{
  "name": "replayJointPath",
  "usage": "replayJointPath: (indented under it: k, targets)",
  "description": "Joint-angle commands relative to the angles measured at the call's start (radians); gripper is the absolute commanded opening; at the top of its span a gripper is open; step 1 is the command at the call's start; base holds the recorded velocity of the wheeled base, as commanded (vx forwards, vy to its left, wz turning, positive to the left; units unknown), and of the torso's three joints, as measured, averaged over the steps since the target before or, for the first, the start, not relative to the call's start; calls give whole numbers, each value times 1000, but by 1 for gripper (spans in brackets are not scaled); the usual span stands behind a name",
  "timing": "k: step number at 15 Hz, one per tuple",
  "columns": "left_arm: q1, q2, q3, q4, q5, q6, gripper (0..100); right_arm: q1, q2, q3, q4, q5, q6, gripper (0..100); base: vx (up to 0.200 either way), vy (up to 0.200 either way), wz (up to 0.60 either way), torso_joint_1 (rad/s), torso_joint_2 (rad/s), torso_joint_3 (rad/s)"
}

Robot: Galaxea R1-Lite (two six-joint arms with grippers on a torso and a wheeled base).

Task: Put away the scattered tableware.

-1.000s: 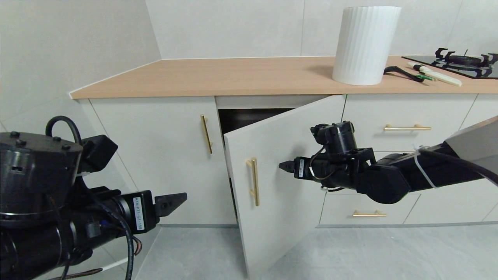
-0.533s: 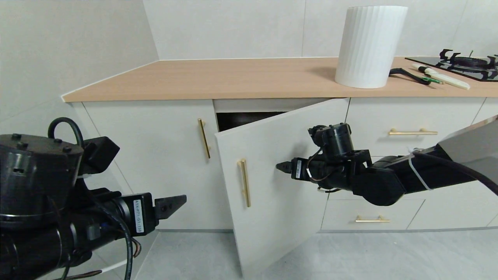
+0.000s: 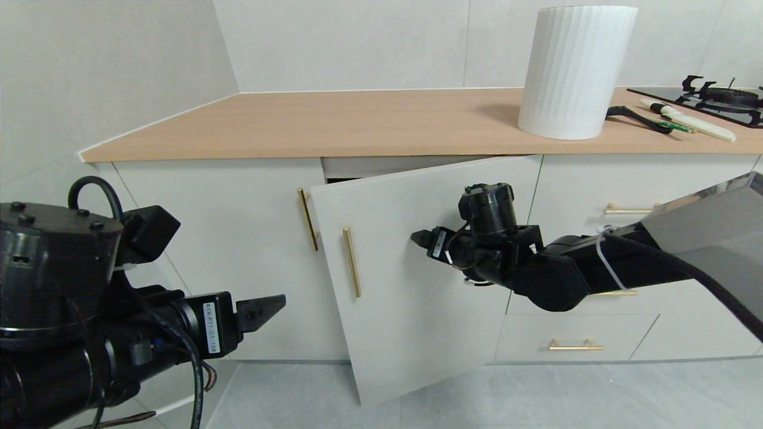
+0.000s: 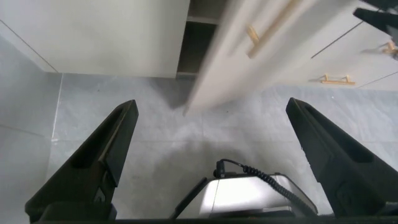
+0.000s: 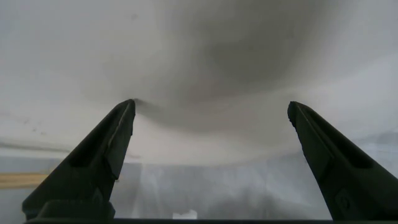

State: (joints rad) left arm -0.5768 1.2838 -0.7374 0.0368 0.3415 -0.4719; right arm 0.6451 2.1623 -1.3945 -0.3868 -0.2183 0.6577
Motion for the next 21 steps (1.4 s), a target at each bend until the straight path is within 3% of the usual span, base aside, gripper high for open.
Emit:
replayJointPath:
  k: [1, 14, 21]
  targets:
    - [0, 2, 1, 0, 1, -1, 100, 11, 62, -57, 2, -23, 19, 100, 0, 0, 0, 0, 0, 0]
    - [2, 5, 1, 0, 1, -1, 100, -47, 208, -253, 6, -204, 54, 100, 0, 0, 0, 0, 0, 0]
    - [2, 5, 1, 0, -1, -2, 100, -67, 223, -275, 6, -214, 53, 100, 0, 0, 0, 0, 0, 0]
